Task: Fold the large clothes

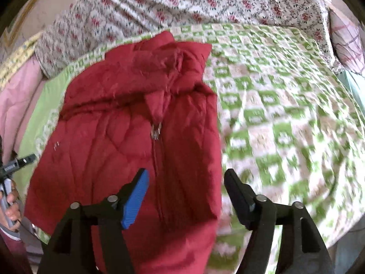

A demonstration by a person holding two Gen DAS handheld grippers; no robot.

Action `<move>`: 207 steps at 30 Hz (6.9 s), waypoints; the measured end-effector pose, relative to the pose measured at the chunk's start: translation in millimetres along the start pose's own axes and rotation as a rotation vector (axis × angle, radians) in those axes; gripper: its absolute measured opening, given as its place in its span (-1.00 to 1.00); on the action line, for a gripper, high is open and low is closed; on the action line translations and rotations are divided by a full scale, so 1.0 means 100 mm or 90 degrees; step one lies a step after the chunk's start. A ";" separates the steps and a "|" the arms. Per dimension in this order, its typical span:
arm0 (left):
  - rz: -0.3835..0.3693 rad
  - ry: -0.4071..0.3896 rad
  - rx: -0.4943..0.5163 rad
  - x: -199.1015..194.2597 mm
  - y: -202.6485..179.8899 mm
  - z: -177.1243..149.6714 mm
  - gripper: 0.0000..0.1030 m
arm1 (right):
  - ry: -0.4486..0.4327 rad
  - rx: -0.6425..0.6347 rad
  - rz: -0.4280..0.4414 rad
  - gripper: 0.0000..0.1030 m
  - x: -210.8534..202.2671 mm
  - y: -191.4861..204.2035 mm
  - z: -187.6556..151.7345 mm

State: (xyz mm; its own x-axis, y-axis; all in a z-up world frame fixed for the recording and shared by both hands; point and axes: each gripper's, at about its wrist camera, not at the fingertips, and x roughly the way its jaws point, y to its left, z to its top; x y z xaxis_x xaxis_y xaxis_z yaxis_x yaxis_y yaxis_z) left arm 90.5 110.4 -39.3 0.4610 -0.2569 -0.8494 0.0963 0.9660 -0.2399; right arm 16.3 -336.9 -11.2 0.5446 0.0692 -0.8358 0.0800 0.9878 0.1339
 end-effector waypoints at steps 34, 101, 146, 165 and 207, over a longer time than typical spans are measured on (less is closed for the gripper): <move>-0.071 0.084 -0.012 -0.03 0.33 -0.95 0.23 | 0.057 0.050 0.118 -0.07 -0.38 -0.22 -0.91; -0.108 -0.187 -0.025 -0.06 -0.42 1.85 -0.69 | -0.218 0.232 0.304 -0.70 0.06 -0.63 1.55; -0.094 -0.186 -0.050 0.68 -0.31 2.35 -0.19 | -0.182 0.385 0.208 -0.65 1.96 -0.91 2.15; 0.013 -0.135 0.145 1.37 -1.30 1.69 -0.19 | -0.182 0.330 0.221 -0.05 1.43 -0.80 2.34; 0.056 -0.100 0.037 1.58 -0.60 2.19 -0.18 | -0.054 -0.045 0.118 0.32 2.05 0.45 2.32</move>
State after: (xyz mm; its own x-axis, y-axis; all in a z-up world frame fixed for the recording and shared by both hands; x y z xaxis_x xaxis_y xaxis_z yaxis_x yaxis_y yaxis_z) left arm 350.9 18.2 -56.4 0.6016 -0.1683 -0.7809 0.0986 0.9857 -0.1365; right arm 325.2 -311.2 -52.6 0.6133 0.2413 -0.7521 -0.0851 0.9668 0.2408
